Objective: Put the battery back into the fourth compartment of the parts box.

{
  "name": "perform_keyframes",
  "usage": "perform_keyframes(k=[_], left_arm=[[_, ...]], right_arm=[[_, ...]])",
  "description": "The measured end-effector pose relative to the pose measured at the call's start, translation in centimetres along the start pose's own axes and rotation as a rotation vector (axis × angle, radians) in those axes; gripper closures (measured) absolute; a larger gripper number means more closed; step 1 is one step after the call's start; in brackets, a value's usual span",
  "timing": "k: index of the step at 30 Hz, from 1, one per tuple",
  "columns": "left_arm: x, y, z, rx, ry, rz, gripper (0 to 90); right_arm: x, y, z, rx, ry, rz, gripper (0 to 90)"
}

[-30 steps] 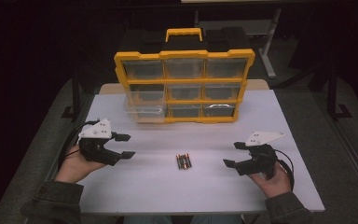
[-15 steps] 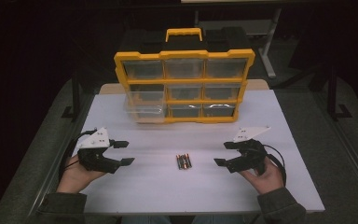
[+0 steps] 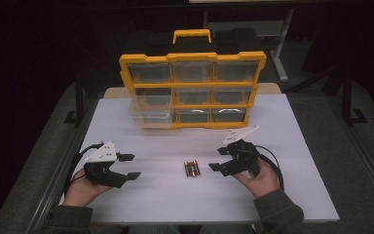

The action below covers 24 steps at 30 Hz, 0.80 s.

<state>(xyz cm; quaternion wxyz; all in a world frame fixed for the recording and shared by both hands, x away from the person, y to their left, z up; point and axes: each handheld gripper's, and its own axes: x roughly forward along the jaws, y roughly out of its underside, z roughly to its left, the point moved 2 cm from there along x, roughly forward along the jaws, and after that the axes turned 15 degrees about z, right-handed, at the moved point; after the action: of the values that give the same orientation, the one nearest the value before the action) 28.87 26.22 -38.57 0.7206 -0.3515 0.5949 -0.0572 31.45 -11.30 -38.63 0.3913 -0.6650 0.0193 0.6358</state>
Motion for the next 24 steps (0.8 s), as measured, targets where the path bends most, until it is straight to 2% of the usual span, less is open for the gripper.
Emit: perform_keyframes(k=[1,2,6,10,11,18,21,24], left_arm=[[0.1,0.0,0.0,0.005,-0.006,0.006,35.0],[0.3,0.1,0.0,0.000,-0.005,0.007,35.0],[0.5,0.2,-0.1,-0.006,-0.005,0.012,34.5],[0.6,0.4,0.1,-0.012,-0.008,0.010,34.4],[0.7,0.4,0.1,-0.018,-0.006,0.010,34.4],[0.7,0.4,0.3,-0.015,-0.011,0.011,34.1],[0.8,0.5,0.3,-0.028,-0.009,0.006,34.1],[0.8,0.5,0.5,-0.027,-0.008,0.003,33.8]], right_arm=[[0.7,-0.7,0.4,-0.013,0.009,0.031,36.7],[0.7,-0.7,0.4,-0.013,0.009,0.031,36.7],[2.2,-1.8,1.1,-0.031,0.032,0.087,41.7],[3.4,-2.5,1.0,-0.009,0.031,0.115,46.4],[3.9,-2.7,0.8,0.009,0.031,0.127,47.8],[5.2,-3.3,0.6,0.053,-0.009,0.146,54.3],[6.0,-3.7,0.6,0.064,-0.017,0.160,56.6],[6.8,-4.1,0.7,0.078,-0.006,0.183,59.7]])
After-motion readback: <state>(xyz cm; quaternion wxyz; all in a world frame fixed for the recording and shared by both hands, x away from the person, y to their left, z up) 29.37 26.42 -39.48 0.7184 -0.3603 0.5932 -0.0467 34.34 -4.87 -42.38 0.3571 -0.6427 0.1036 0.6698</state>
